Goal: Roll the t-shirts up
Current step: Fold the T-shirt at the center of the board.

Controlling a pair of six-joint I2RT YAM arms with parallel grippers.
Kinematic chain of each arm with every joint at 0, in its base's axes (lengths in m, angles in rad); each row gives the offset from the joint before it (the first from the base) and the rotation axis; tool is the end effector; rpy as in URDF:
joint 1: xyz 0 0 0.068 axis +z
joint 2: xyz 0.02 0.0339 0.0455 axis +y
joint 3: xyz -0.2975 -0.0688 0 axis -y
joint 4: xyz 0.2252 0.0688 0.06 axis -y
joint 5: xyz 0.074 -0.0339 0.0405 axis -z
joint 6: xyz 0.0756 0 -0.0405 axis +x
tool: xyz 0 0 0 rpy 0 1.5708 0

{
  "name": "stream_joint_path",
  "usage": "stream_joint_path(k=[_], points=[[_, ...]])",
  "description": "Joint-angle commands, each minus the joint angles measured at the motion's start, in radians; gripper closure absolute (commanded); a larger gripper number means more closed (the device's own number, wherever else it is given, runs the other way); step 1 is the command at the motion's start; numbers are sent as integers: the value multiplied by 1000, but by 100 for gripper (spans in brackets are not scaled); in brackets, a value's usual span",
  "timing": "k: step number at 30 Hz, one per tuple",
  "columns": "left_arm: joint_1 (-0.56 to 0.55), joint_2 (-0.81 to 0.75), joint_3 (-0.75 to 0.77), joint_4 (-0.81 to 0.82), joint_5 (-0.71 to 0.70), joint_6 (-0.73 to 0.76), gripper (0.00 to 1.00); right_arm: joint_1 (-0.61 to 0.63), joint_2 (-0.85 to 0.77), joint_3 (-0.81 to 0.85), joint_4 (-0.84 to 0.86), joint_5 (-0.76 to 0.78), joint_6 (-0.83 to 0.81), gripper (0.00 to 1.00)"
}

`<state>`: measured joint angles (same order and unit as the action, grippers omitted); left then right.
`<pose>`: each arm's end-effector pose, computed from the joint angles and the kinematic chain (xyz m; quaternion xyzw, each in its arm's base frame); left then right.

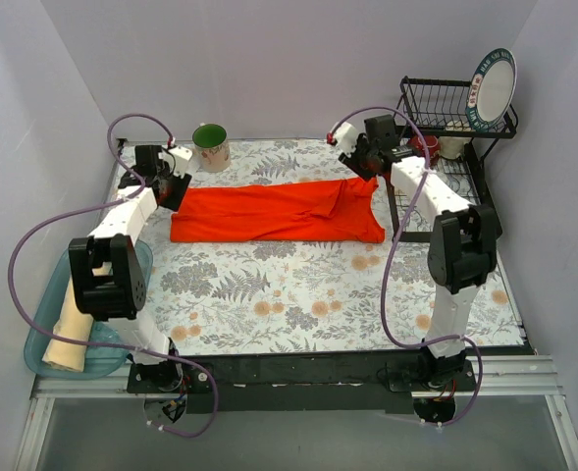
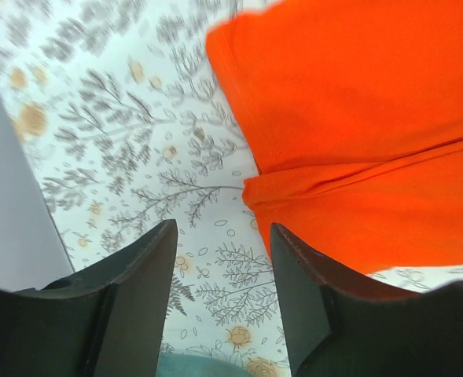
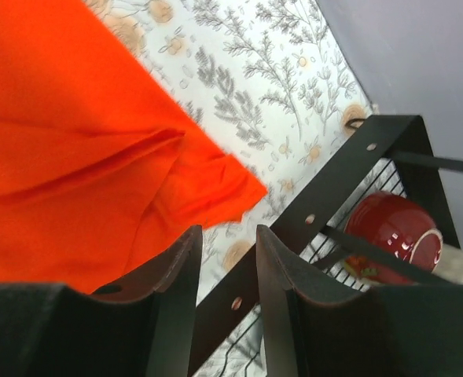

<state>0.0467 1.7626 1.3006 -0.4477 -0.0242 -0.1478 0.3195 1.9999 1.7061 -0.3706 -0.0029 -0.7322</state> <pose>0.3964 0.0204 0.2408 -0.0957 0.9409 -0.0050 0.3247 0.4694 0.1555 0.2840 -0.4518 0.7773 -0.0884 0.4288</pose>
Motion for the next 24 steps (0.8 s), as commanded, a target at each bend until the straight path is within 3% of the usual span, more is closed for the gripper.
stream_joint_path(k=[1, 4, 5, 9, 24], points=[[-33, -146, -45, 6, 99, -39, 49, -10, -150, -132, -163, -81, 7, 58], [-33, -129, -58, -35, 148, -52, 51, -20, -158, -200, -264, -147, -13, 57], [-33, -111, -52, -51, 162, -64, 59, -20, -152, -200, -293, -154, -15, 57], [-33, -75, -64, -89, 211, -78, 74, -23, -119, -195, -396, -158, -16, 57], [-31, 41, -118, -79, 224, -52, 80, -57, -99, -257, -459, -105, -56, 57]])
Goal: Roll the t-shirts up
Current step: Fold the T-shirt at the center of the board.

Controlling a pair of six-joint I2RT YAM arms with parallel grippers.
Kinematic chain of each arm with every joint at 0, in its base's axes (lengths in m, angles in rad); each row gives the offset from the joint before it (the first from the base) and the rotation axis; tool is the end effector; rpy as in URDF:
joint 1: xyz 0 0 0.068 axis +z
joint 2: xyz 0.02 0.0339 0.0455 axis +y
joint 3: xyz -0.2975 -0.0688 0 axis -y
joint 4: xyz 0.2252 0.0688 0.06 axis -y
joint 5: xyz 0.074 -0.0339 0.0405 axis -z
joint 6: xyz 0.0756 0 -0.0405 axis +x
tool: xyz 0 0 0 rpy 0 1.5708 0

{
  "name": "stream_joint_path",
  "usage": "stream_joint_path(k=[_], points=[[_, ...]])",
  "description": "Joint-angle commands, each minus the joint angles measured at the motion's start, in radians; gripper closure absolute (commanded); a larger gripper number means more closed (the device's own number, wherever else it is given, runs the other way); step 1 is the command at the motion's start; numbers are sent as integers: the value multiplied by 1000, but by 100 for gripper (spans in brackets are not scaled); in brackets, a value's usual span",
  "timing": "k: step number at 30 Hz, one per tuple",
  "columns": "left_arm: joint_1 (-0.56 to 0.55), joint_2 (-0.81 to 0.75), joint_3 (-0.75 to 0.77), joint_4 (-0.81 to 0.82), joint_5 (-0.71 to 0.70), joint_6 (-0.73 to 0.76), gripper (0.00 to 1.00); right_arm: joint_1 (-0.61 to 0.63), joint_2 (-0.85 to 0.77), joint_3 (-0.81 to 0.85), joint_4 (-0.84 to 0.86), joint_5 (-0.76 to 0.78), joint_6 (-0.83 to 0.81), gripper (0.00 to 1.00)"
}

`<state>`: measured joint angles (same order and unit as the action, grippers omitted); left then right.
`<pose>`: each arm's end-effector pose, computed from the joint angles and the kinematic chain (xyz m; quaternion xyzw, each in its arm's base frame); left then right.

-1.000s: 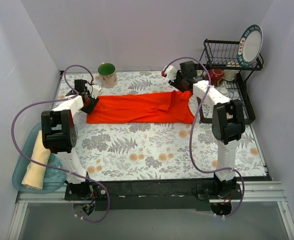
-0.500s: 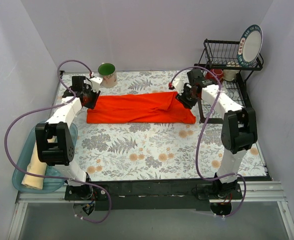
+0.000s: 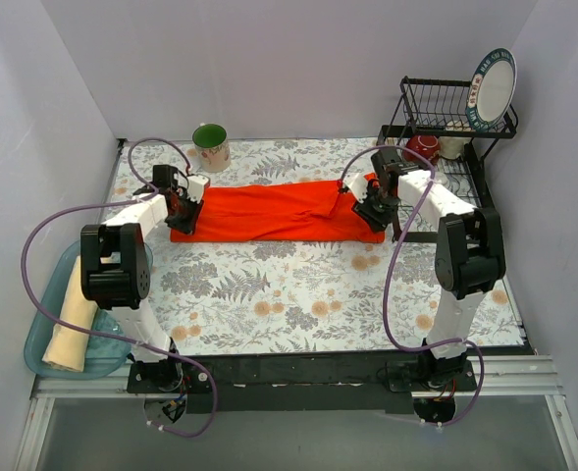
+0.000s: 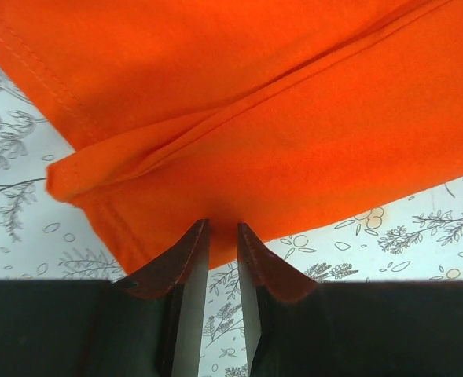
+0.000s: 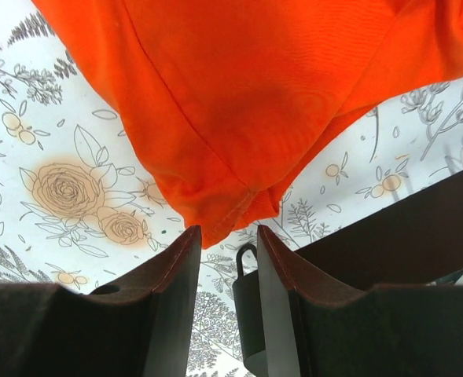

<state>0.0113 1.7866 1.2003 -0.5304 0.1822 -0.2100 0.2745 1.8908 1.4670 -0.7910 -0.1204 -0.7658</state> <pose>0.3697 -0.0095 0.1962 -0.0868 0.9666 -0.1104 0.2143 0.3782 0.1159 0.2183 -0.4975 0.8472 0.0145 0.1858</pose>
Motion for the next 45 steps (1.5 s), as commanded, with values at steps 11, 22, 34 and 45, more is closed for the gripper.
stream_joint_path(k=[11, 22, 34, 45], points=[[4, 45, -77, 10, -9, 50, 81, -31, 59, -43, -14, -8, -17, 67], [52, -154, -275, -14, -43, 138, 86, -38, 14, -63, -122, -107, -85, 99], [69, -257, -346, -19, -47, 170, 81, -43, -53, -73, -180, -237, -170, 75], [70, -202, -286, -25, -40, 149, 78, -43, 40, -11, -117, -243, -141, 60]])
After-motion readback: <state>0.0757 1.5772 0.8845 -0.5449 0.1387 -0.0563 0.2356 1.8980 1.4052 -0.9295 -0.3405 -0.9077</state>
